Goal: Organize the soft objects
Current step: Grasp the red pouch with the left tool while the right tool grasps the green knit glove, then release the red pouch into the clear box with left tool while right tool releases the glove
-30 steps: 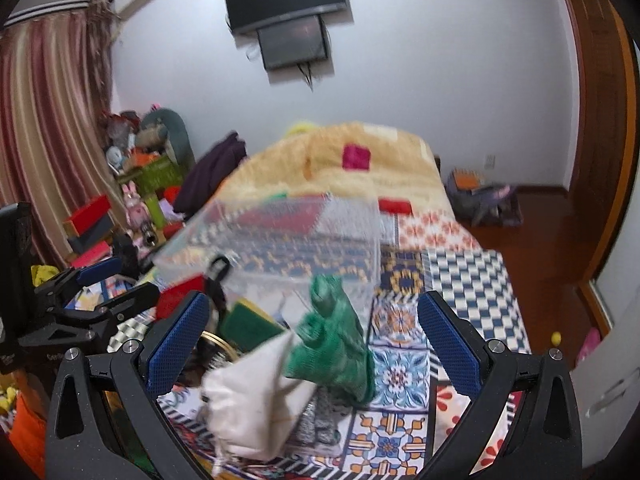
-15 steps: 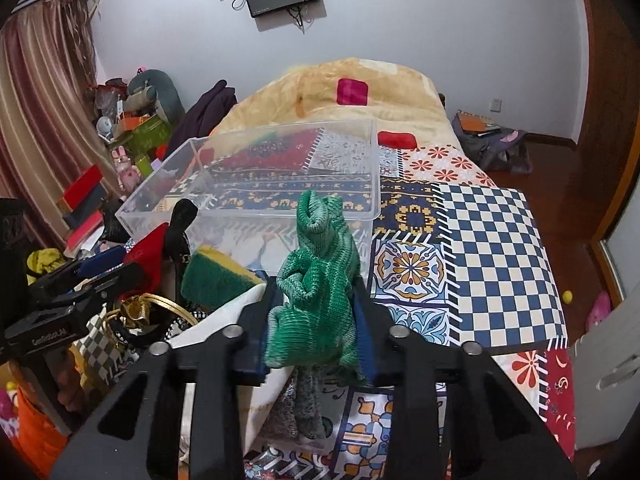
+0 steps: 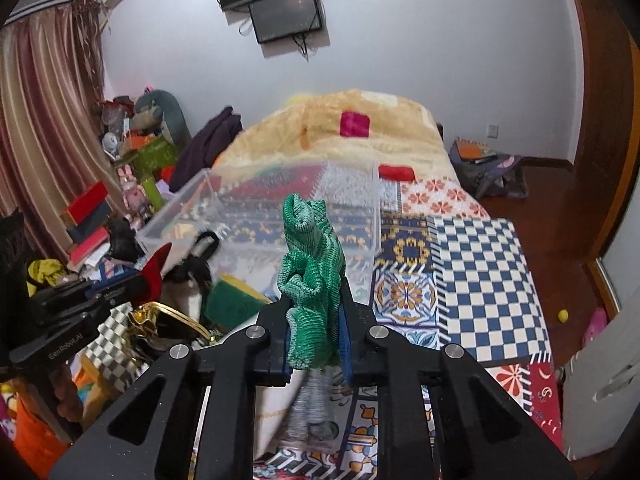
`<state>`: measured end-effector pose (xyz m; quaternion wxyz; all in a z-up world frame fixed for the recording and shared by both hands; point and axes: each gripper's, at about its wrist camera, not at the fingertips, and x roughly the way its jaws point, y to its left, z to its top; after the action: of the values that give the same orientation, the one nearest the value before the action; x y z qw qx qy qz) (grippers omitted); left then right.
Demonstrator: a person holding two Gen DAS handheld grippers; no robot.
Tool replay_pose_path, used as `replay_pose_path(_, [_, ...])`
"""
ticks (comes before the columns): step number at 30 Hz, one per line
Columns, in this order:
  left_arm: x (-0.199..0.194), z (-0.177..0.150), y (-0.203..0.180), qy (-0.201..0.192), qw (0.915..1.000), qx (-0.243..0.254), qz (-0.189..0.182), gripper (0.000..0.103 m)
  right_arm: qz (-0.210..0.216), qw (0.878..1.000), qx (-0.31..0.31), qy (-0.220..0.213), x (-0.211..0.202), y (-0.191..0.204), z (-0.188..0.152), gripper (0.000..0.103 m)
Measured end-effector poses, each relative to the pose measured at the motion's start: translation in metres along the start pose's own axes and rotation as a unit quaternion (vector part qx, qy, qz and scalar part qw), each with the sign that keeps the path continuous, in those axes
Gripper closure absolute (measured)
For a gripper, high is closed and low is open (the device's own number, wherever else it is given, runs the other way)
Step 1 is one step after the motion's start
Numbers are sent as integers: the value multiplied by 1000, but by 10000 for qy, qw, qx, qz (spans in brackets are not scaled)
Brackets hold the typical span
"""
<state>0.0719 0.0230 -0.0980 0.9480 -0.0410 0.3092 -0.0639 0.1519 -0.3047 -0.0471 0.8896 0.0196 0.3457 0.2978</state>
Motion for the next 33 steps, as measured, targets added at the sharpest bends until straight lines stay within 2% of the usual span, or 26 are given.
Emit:
replay_pose_path(9, [-36,32,3,-601,9982,38,79,95,106,9984,-118,-535,-28,8,24,87])
replay_pose_path(16, [-29,63,5,-768,9967,192,201,95,67,9967,-299,-745,-22,15,47,87])
replay_pose_path(23, [8,86,24,-478,9985,136,212,95,-35,9967,-471,-665,10,16,65,87])
replay_pose_path(33, [80,92,40,176,9996,66,226,95,-235,9978,-615,-42,78,9,70,87])
